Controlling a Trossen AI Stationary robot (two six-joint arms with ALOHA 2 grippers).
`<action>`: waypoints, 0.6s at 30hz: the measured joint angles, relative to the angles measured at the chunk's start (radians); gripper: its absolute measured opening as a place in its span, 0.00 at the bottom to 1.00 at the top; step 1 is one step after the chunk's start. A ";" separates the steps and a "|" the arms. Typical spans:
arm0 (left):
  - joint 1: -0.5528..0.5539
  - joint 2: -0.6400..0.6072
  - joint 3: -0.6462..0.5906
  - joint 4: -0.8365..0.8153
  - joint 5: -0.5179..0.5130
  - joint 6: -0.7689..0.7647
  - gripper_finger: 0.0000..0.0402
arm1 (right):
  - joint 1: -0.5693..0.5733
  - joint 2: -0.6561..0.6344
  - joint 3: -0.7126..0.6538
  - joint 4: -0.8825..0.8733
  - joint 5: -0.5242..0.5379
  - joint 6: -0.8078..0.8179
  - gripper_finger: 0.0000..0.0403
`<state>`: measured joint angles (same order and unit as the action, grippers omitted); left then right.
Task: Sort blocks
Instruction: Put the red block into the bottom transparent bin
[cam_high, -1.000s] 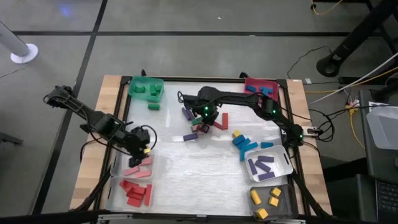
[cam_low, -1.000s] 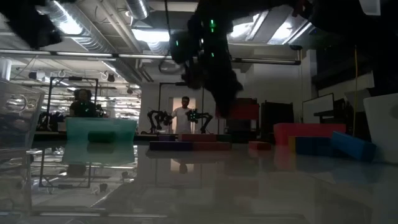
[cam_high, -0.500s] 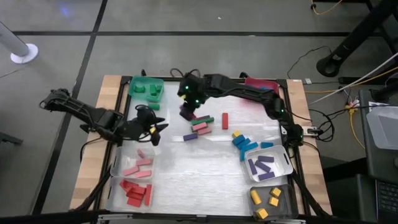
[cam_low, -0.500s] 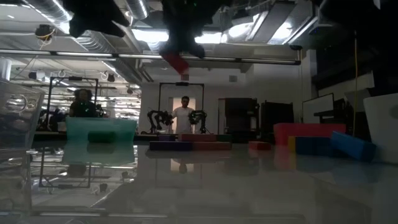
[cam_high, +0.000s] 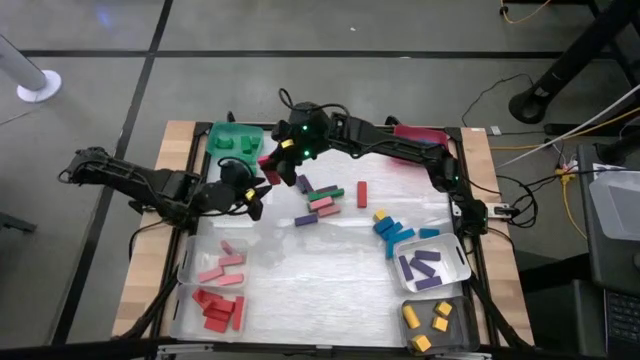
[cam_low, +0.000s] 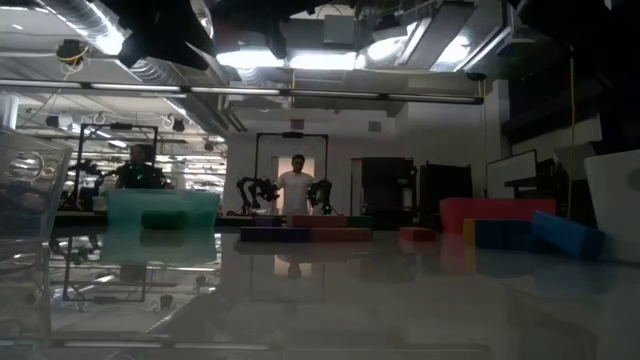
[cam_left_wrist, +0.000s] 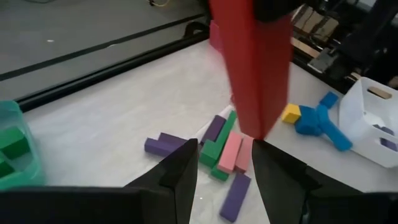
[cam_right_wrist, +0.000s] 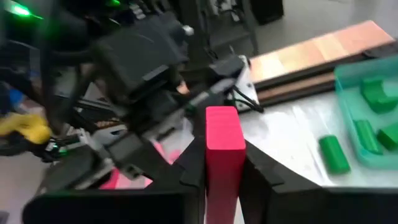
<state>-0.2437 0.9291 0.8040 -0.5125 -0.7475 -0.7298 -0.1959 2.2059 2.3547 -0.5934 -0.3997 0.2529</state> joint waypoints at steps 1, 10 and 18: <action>0.006 0.000 0.000 0.000 0.000 0.004 0.35 | 0.000 0.000 0.000 0.007 -0.009 -0.001 0.15; 0.018 -0.016 0.000 0.019 0.033 0.137 0.35 | 0.000 0.000 0.000 -0.001 -0.041 -0.110 0.15; 0.017 -0.017 -0.002 0.083 0.076 0.268 0.35 | 0.004 0.000 0.000 0.020 -0.176 -0.262 0.15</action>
<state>-0.2268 0.9119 0.8024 -0.4291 -0.6712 -0.4618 -0.1915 2.2055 2.3550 -0.5739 -0.5762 -0.0087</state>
